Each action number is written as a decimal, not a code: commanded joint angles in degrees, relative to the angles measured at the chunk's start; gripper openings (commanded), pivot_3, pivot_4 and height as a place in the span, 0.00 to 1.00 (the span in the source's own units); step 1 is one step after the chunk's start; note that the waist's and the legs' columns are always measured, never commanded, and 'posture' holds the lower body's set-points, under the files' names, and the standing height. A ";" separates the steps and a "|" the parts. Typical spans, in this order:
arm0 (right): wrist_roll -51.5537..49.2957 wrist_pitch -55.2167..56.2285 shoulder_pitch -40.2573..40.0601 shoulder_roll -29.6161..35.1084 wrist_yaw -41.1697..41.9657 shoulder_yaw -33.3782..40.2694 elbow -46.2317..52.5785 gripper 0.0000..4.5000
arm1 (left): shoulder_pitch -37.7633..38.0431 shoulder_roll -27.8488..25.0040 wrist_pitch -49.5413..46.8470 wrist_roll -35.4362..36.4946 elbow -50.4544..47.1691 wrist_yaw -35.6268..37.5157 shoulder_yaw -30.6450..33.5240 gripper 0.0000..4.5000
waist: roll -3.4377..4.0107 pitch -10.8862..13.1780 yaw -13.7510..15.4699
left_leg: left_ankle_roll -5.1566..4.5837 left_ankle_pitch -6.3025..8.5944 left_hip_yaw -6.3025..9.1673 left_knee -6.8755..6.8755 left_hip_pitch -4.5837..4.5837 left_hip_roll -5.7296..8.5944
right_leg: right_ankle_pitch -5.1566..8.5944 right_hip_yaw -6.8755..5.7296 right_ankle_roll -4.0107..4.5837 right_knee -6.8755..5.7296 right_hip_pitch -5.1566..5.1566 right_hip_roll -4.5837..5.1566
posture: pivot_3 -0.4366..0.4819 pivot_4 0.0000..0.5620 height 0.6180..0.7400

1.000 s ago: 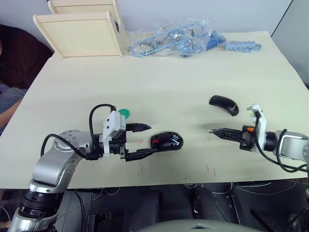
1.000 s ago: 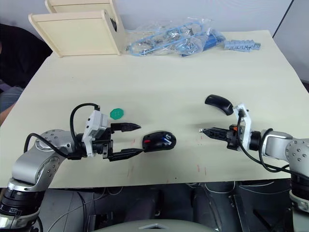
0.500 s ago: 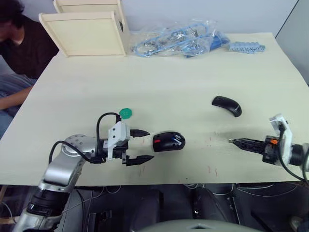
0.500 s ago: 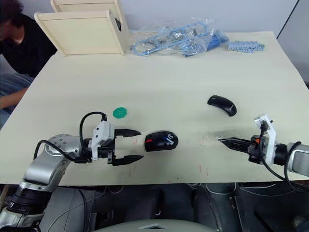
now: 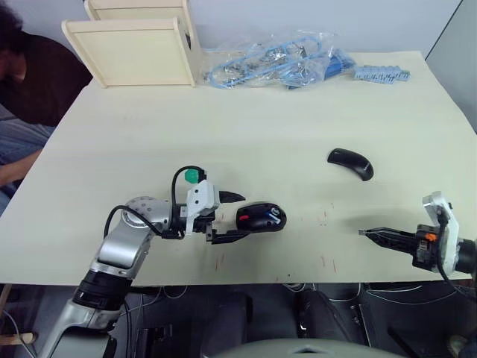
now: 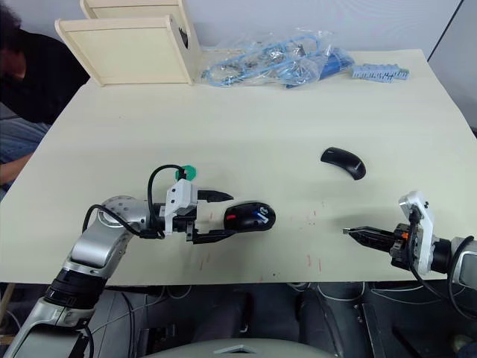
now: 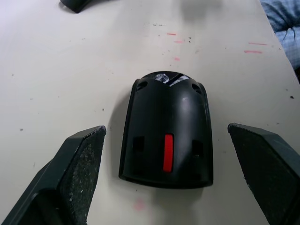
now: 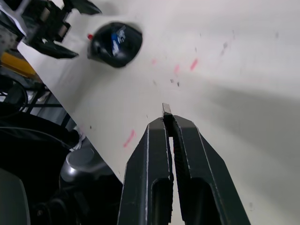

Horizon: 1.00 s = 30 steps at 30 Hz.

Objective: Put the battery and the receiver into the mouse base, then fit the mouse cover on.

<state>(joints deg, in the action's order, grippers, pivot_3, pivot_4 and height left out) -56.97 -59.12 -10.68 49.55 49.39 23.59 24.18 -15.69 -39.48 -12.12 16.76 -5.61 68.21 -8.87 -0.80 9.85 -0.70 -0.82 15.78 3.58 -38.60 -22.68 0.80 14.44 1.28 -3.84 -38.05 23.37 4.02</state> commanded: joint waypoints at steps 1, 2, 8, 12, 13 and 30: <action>-0.65 1.07 -0.47 -0.12 -0.37 1.63 2.12 0.00 | -1.30 0.99 0.15 -1.24 -1.39 -1.16 -1.16 0.99 | 0.00 0.00 -0.01 | 0.00 0.00 0.01 0.00 0.00 0.00 | 0.00 0.01 0.00 0.00 0.00 0.00 | 0.48 0.27 1.00; -0.69 1.06 -0.59 -0.14 -0.48 1.71 2.22 0.00 | -1.62 1.27 0.18 -1.63 -1.36 -1.31 -1.62 0.99 | 0.00 0.00 -0.03 | 0.00 0.00 0.01 0.00 0.00 0.00 | 0.00 0.01 0.00 0.01 0.00 0.00 | 0.48 0.27 1.00; -1.19 1.07 -0.96 -0.20 -1.32 2.01 2.69 0.00 | -3.16 2.06 -0.28 -3.01 -1.57 -1.91 -3.38 0.99 | 0.00 0.00 0.02 | 0.00 0.00 0.02 0.00 0.00 0.00 | 0.00 0.01 0.00 0.00 0.00 0.00 | 0.48 0.27 1.00; -1.77 0.87 -0.83 -0.17 -1.93 2.15 3.07 0.00 | -4.37 2.62 -1.33 -3.36 -1.50 -2.07 -3.81 0.99 | 0.00 0.00 0.04 | 0.00 0.00 0.02 -0.02 0.00 0.00 | 0.00 0.01 -0.01 0.00 0.00 0.00 | 0.48 0.27 1.00; -2.03 0.81 -0.74 -0.20 -2.18 2.22 3.25 0.00 | -4.87 2.79 -1.64 -3.47 -1.48 -2.01 -4.05 0.99 | 0.00 0.00 0.04 | 0.00 0.00 0.01 -0.02 0.00 0.00 | 0.00 0.01 -0.01 0.00 0.00 0.00 | 0.48 0.27 1.00; -3.01 1.32 0.01 -0.12 -3.72 1.63 3.37 0.00 | -5.13 3.51 0.47 -4.53 2.02 -1.27 -5.10 0.99 | 0.00 0.00 0.03 | 0.00 0.00 0.01 -0.03 -0.01 0.01 | -0.01 0.00 -0.01 -0.01 0.00 0.00 | 0.48 0.27 1.00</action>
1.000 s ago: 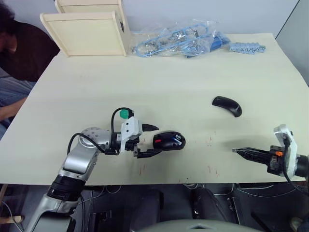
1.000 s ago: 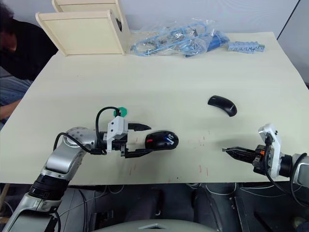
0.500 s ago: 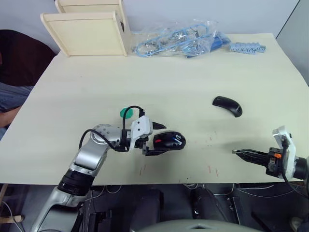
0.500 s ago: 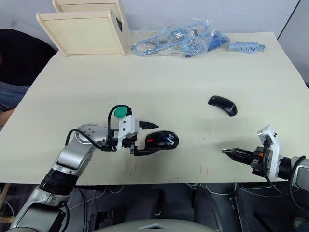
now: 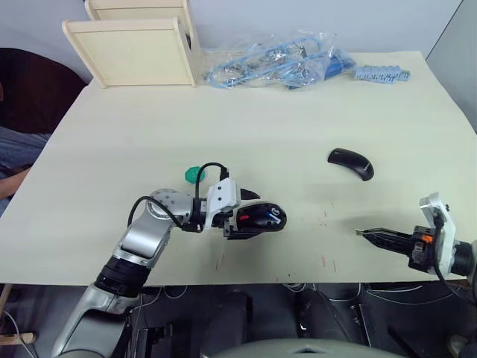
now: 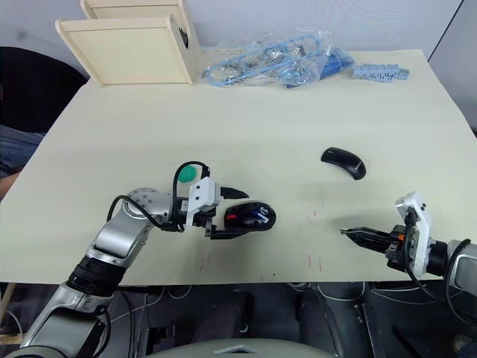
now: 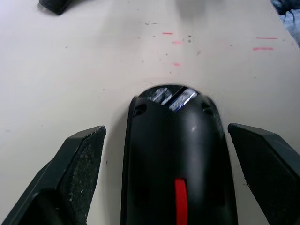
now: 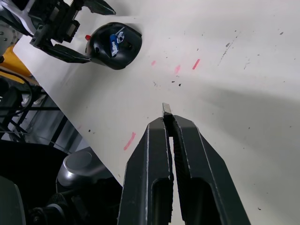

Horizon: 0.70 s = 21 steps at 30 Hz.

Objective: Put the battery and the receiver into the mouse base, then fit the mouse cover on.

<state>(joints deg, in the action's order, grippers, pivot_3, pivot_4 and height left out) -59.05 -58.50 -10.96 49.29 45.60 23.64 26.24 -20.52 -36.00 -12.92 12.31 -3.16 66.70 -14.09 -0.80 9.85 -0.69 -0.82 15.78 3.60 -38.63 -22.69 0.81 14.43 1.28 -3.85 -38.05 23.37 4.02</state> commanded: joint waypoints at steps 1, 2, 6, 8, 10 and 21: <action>-0.93 0.69 0.32 0.15 0.10 1.60 1.27 0.00 | -0.30 0.05 1.24 -0.07 -0.45 0.29 0.13 0.99 | 0.00 0.00 0.02 | 0.00 0.00 0.00 0.00 0.00 0.00 | 0.00 0.00 0.00 0.00 0.00 0.00 | 0.48 0.27 1.00; -0.89 0.70 0.33 0.16 0.12 1.60 1.24 0.00 | -0.31 0.05 1.28 -0.12 -0.43 0.33 0.11 0.99 | 0.00 0.00 0.03 | 0.00 0.00 0.00 0.00 0.00 0.00 | 0.00 0.00 0.00 0.00 0.00 0.00 | 0.48 0.27 1.00; -0.91 0.70 0.47 0.27 0.23 1.70 1.09 0.00 | -0.77 0.40 1.48 -0.28 0.09 0.39 0.01 0.99 | 0.00 0.00 0.04 | 0.00 0.00 0.00 0.00 0.00 0.00 | 0.00 0.00 0.00 0.00 0.00 0.00 | 0.48 0.27 1.00; -0.95 0.68 0.51 0.31 0.26 1.75 1.04 0.00 | -0.94 0.53 1.51 -0.43 0.24 0.50 -0.02 0.99 | 0.00 0.00 0.03 | 0.00 0.00 -0.01 0.00 0.00 0.00 | 0.00 0.00 0.00 0.00 0.00 0.00 | 0.48 0.27 1.00; -0.84 0.78 0.33 0.27 0.30 1.78 1.11 0.00 | -1.49 0.78 1.15 -0.70 0.22 0.62 -0.28 0.99 | 0.00 0.00 0.02 | 0.00 0.00 -0.01 0.00 0.00 0.00 | 0.00 0.00 0.00 0.00 0.00 0.00 | 0.48 0.27 1.00; -0.92 0.84 0.00 -0.16 -0.01 1.79 1.40 0.00 | -2.62 0.85 0.98 -1.64 0.40 1.25 -0.93 0.99 | 0.00 0.00 0.01 | 0.00 0.00 -0.01 -0.03 -0.01 0.01 | -0.01 0.00 -0.01 -0.01 0.00 0.00 | 0.48 0.27 1.00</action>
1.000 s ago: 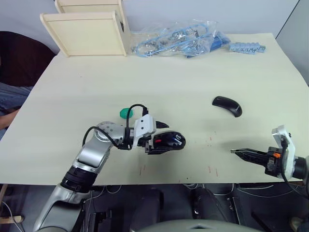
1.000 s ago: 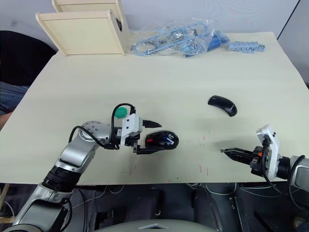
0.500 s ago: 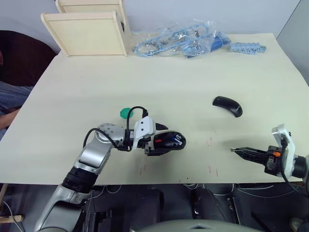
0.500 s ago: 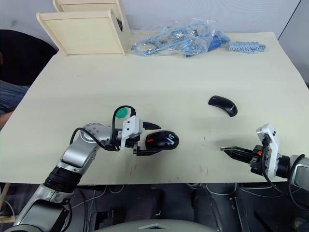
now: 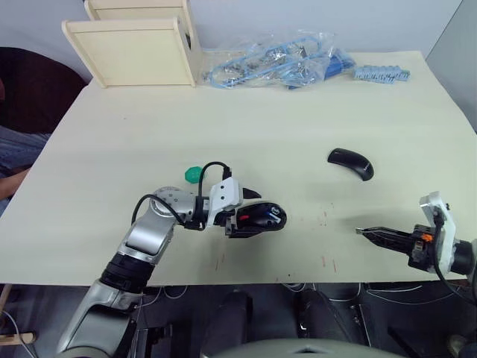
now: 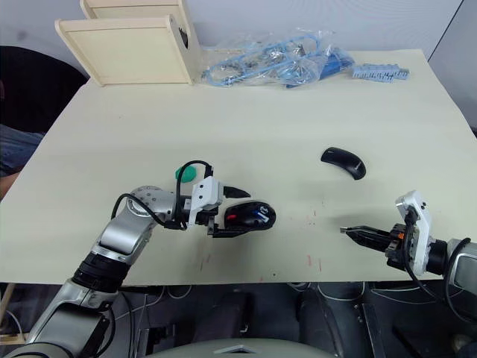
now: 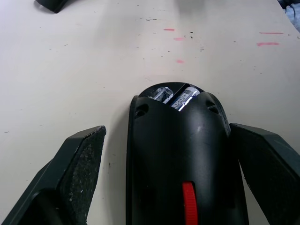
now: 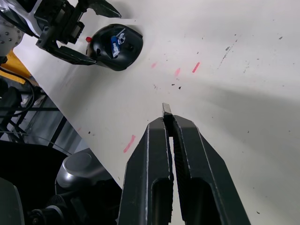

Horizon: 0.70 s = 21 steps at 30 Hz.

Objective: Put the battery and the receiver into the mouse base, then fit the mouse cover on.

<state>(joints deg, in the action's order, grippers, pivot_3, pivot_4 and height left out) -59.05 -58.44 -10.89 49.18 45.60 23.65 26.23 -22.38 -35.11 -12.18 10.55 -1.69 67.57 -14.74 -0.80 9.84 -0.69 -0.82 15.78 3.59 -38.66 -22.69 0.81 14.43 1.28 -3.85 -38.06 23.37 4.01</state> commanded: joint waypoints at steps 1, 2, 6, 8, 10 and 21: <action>-0.95 0.76 -0.08 -0.08 -0.06 1.79 1.43 0.00 | -0.92 -0.01 0.00 0.03 -1.18 0.38 -0.38 0.99 | 0.00 0.00 0.00 | 0.00 0.00 0.00 0.00 0.00 0.00 | 0.00 0.00 0.00 0.00 0.00 0.00 | 0.48 0.27 1.00; -0.94 0.75 -0.09 -0.10 -0.09 1.77 1.45 0.00 | -1.16 -0.02 -0.18 -0.19 -1.36 0.40 -0.54 0.99 | 0.00 0.00 0.01 | 0.00 0.00 0.00 0.00 0.00 0.00 | 0.00 0.00 0.00 0.00 0.00 0.00 | 0.48 0.27 1.00; -0.98 0.74 -0.11 -0.24 -0.26 1.71 1.51 0.00 | -2.53 0.03 -3.18 -0.19 -2.99 0.18 -1.17 0.99 | 0.00 0.00 0.02 | 0.00 0.00 0.00 -0.01 0.00 0.00 | 0.00 0.00 0.00 0.00 0.00 0.00 | 0.48 0.27 1.00; -0.97 0.76 -0.09 -0.29 -0.28 1.66 1.47 0.00 | -3.18 -0.19 -4.48 -0.47 -3.22 -0.08 -1.63 0.99 | 0.00 0.00 0.01 | 0.00 0.00 0.00 -0.02 -0.01 0.01 | 0.00 0.00 -0.01 0.00 0.00 0.00 | 0.48 0.27 1.00; -1.03 0.75 -0.09 -0.35 -0.35 1.65 1.50 0.00 | -3.70 -0.43 -5.55 -0.78 -3.45 -0.17 -1.96 0.99 | 0.00 0.00 0.00 | 0.00 0.00 0.00 -0.02 -0.01 0.01 | 0.00 0.00 0.00 0.00 0.00 0.00 | 0.48 0.27 1.00; -1.39 0.72 -0.57 -0.59 -0.85 1.86 1.98 0.00 | -4.44 -0.97 -7.95 -1.26 -4.55 0.14 -2.38 0.99 | 0.00 0.00 0.00 | 0.00 0.00 0.00 -0.02 0.00 0.01 | 0.00 0.00 -0.01 -0.01 0.00 0.00 | 0.48 0.27 1.00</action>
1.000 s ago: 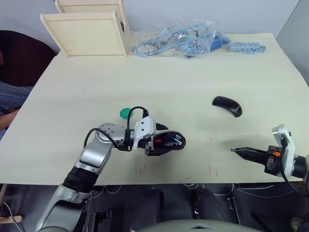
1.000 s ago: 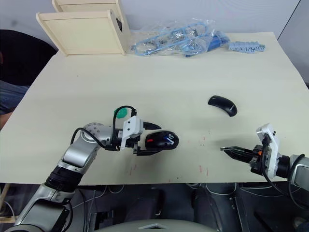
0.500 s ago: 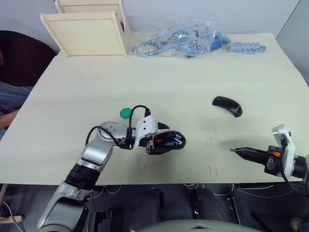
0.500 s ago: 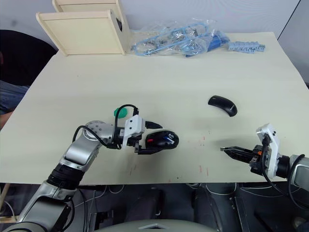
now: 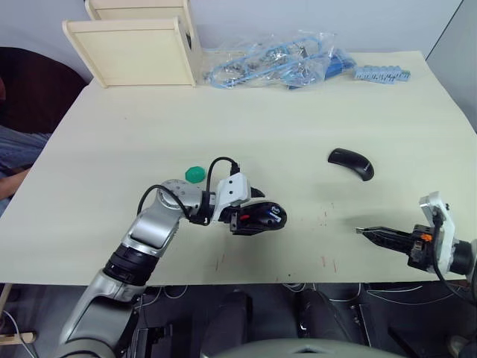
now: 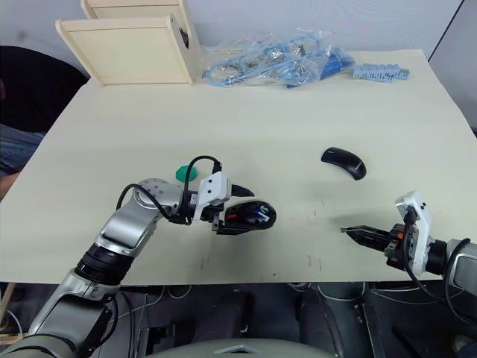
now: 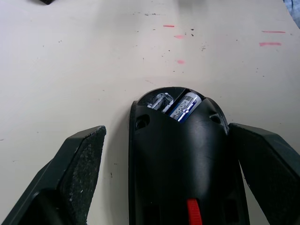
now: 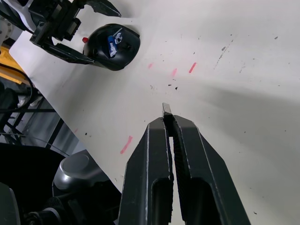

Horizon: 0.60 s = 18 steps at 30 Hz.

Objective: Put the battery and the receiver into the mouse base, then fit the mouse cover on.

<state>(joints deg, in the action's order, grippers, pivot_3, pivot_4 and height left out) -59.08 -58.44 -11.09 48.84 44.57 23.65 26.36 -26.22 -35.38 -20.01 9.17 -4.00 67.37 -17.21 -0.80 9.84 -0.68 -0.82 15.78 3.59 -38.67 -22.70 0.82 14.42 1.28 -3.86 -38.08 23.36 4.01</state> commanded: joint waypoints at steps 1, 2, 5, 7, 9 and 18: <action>-1.36 0.72 -0.41 -0.26 0.16 1.87 1.86 0.00 | -0.57 -0.80 -0.18 0.10 -2.23 0.39 0.05 0.99 | 0.00 0.00 0.00 | 0.00 0.00 0.00 0.00 0.00 0.00 | 0.00 0.00 0.00 0.00 0.00 0.00 | 0.48 0.27 1.00; -1.36 0.72 -0.52 -0.30 0.14 1.91 1.93 0.00 | -0.47 -0.94 -0.24 0.10 -2.30 0.40 0.03 0.99 | 0.00 0.00 0.00 | 0.00 0.00 0.00 0.00 0.00 0.00 | 0.00 0.00 0.00 0.00 0.00 0.00 | 0.48 0.27 1.00; -1.42 0.70 -0.66 -0.42 -0.02 1.90 1.99 0.00 | -0.27 -1.23 -0.13 -0.03 -1.98 0.33 0.04 0.99 | 0.00 0.00 -0.01 | 0.00 0.00 0.00 0.00 0.00 0.00 | 0.00 0.00 0.00 0.00 0.00 0.00 | 0.48 0.27 1.00; -1.46 0.65 -0.62 -0.49 -0.12 1.87 1.95 0.00 | -0.25 -1.29 -0.07 -0.04 -1.72 0.26 0.04 0.99 | 0.00 0.00 -0.01 | 0.00 0.00 0.00 0.00 0.00 0.00 | 0.00 0.00 0.00 0.00 0.00 0.00 | 0.48 0.27 1.00; -1.47 0.64 -0.83 -0.50 -0.07 2.01 2.12 0.00 | -0.08 -1.44 -0.04 -0.05 -1.85 0.22 0.06 0.99 | 0.00 0.00 0.00 | 0.00 0.00 0.00 0.00 0.00 0.00 | 0.00 0.00 0.00 0.00 0.00 0.00 | 0.48 0.27 1.00; -1.88 0.44 -0.59 -0.10 -0.23 2.10 1.90 0.00 | 0.03 -1.75 0.04 -0.01 -1.96 0.14 0.05 0.99 | 0.00 0.00 0.00 | 0.00 0.00 0.01 0.00 0.00 0.00 | 0.00 0.00 0.00 0.00 0.00 0.00 | 0.48 0.27 1.00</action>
<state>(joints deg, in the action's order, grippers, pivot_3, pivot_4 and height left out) -59.84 -58.44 -11.64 48.41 44.41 23.65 26.60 -26.12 -36.67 -20.50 9.03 -4.00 67.41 -17.58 -0.80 9.84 -0.68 -0.82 15.78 3.59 -38.67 -22.70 0.82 14.42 1.28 -3.86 -38.08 23.36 4.01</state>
